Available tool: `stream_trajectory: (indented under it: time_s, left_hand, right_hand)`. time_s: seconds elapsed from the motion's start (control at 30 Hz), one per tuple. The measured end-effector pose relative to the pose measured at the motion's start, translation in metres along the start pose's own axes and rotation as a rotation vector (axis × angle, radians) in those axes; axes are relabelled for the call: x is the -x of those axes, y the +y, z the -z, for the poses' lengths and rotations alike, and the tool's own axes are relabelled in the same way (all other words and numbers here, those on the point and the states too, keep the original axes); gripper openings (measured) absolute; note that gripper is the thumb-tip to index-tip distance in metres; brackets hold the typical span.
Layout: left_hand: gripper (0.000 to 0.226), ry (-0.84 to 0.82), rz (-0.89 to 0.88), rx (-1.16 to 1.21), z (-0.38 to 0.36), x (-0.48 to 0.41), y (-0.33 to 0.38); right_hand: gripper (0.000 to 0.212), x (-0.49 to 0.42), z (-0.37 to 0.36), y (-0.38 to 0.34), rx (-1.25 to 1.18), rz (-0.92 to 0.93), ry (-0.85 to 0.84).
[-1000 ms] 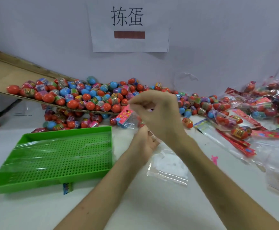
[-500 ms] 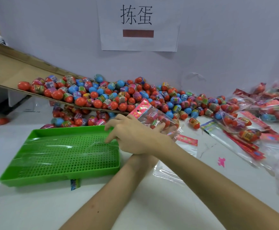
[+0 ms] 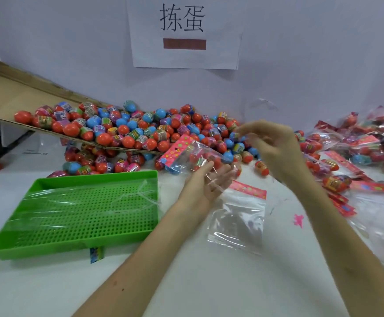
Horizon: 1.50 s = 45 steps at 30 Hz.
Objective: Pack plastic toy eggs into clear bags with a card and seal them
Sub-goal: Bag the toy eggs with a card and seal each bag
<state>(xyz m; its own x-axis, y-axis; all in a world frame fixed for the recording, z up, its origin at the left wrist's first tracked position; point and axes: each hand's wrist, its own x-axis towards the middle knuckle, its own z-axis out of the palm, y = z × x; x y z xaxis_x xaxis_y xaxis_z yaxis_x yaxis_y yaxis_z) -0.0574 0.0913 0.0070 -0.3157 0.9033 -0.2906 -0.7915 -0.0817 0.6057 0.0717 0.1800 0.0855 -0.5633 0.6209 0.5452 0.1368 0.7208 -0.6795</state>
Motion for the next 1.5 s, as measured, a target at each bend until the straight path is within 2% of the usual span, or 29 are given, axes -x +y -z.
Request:
stream_trajectory:
  time_s: [0.13, 0.2, 0.27, 0.47, 0.63, 0.73, 0.8, 0.87, 0.93, 1.1, 1.23, 1.4, 1.5]
  left_hand:
    - [0.013, 0.003, 0.011, 0.001, 0.002, -0.006, 0.006]
    - [0.013, 0.004, 0.021, -0.014, 0.002, -0.004, 0.006]
    - [0.012, 0.007, 0.024, -0.026, 0.0, -0.003, 0.005]
    - [0.008, 0.023, 0.012, -0.027, 0.002, -0.003, 0.006]
    - [0.012, 0.02, 0.005, -0.039, 0.002, -0.003, 0.005]
    - [0.01, 0.02, 0.005, -0.034, 0.002, -0.002, 0.004]
    - [0.013, 0.019, 0.007, -0.03, 0.002, -0.002, 0.004]
    - [0.015, 0.019, 0.01, -0.029, 0.001, -0.002, 0.003]
    - [0.015, 0.02, 0.012, -0.038, 0.001, -0.002, 0.004]
    - [0.016, 0.028, 0.003, -0.055, 0.003, -0.004, 0.003]
    - [0.016, 0.036, -0.004, -0.06, 0.004, -0.005, 0.002]
    - [0.016, 0.036, -0.003, -0.061, 0.004, -0.007, 0.001]
    - [0.01, 0.036, -0.001, -0.052, 0.004, -0.007, 0.0]
  right_hand:
    - [0.017, 0.028, 0.066, 0.051, 0.393, -0.276, -0.281]
    - [0.016, 0.048, 0.074, 0.068, 0.537, -0.387, -0.323]
    - [0.023, 0.065, 0.071, 0.081, 0.559, -0.449, -0.32]
    - [0.021, 0.081, 0.051, 0.086, 0.549, -0.372, -0.252]
    - [0.007, 0.064, 0.041, 0.078, 0.694, -0.384, -0.429]
    - [0.007, 0.061, 0.037, 0.075, 0.741, -0.423, -0.509]
    - [0.007, 0.063, 0.039, 0.074, 0.687, -0.419, -0.442]
    - [0.023, 0.066, 0.041, 0.075, 0.579, -0.422, -0.353]
    - [0.034, 0.068, 0.042, 0.078, 0.576, -0.388, -0.357]
    - [0.011, 0.067, 0.04, 0.087, 0.56, -0.325, -0.291]
    - [0.018, 0.076, 0.036, 0.094, 0.55, -0.266, -0.256]
    - [0.018, 0.084, 0.036, 0.099, 0.576, -0.271, -0.312]
    - [0.023, 0.077, 0.031, 0.079, 0.485, -0.31, -0.213]
